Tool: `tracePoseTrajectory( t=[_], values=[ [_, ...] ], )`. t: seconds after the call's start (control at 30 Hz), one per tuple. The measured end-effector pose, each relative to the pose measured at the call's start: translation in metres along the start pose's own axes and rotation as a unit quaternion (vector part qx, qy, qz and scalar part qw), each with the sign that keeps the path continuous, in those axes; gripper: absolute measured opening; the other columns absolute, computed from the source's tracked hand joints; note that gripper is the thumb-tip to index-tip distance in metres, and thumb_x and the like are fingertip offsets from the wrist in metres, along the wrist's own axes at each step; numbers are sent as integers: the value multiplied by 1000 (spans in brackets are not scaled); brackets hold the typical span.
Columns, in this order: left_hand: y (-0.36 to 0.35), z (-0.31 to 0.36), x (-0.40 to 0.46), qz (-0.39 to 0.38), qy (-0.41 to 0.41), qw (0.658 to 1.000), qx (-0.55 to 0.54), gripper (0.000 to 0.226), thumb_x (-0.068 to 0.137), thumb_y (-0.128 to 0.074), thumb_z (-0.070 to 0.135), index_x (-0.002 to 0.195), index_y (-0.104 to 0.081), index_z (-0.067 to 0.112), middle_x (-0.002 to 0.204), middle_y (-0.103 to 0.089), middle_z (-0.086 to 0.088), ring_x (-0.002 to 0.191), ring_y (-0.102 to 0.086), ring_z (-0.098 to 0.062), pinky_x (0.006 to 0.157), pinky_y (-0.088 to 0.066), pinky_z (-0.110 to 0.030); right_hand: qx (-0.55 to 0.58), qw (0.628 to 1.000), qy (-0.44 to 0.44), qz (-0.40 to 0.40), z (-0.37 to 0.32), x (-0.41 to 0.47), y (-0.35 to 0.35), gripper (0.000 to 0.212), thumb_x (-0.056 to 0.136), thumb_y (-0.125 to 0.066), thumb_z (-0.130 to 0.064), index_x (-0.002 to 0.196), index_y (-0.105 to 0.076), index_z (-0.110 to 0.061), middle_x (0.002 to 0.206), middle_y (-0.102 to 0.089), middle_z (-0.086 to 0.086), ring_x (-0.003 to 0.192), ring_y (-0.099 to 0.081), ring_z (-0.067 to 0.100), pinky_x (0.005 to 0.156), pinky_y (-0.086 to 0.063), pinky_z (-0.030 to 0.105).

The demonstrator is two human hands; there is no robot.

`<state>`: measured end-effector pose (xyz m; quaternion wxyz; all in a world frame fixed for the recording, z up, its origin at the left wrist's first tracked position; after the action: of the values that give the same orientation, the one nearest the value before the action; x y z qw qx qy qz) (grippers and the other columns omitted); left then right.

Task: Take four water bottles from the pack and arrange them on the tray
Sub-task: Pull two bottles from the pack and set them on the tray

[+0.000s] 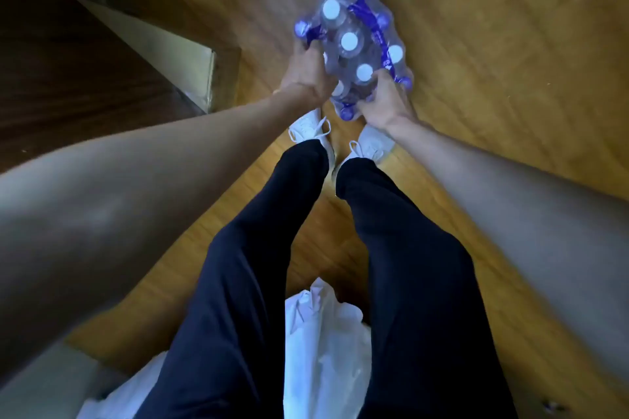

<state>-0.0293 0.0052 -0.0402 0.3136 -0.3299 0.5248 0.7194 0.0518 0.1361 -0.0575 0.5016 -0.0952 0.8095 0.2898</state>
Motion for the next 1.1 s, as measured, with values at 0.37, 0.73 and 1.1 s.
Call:
tracePoseTrajectory(
  t=[0.37,0.73,1.1],
  values=[
    [-33,-25,65,6,-29,998,48,55,95,-55,18,142,-31,5,132,-52,-26,111,-58,-45,90,-47,-48,-79,990,24,116,-5,63,-19,56,99,-61,-25,143,-33,-5,127,-65,26,113,-66,45,85,-55,49],
    [-28,-16,63,42,-23,999,8,52,94,-50,18,140,-31,5,113,-60,-25,95,-61,-45,72,-40,-43,-40,990,0,137,-5,61,-6,53,89,-67,-21,135,-46,-3,119,-69,24,113,-65,43,85,-54,41],
    [49,12,-55,49,19,996,-69,49,94,-55,18,136,-30,6,103,-66,-24,96,-61,-46,76,-42,-43,63,984,-15,168,-47,-66,47,44,82,-76,-28,111,-57,-1,107,-70,20,102,-66,40,74,-46,35]
  ],
)
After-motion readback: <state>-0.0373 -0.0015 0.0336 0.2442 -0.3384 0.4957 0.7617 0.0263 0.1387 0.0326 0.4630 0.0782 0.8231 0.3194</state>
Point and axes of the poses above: each hand's wrist, its own x-axis towards the middle knuckle, its own y-axis out of the back of the hand, z = x × y, the point moved 5 cm from there along x, towards the middle knuckle
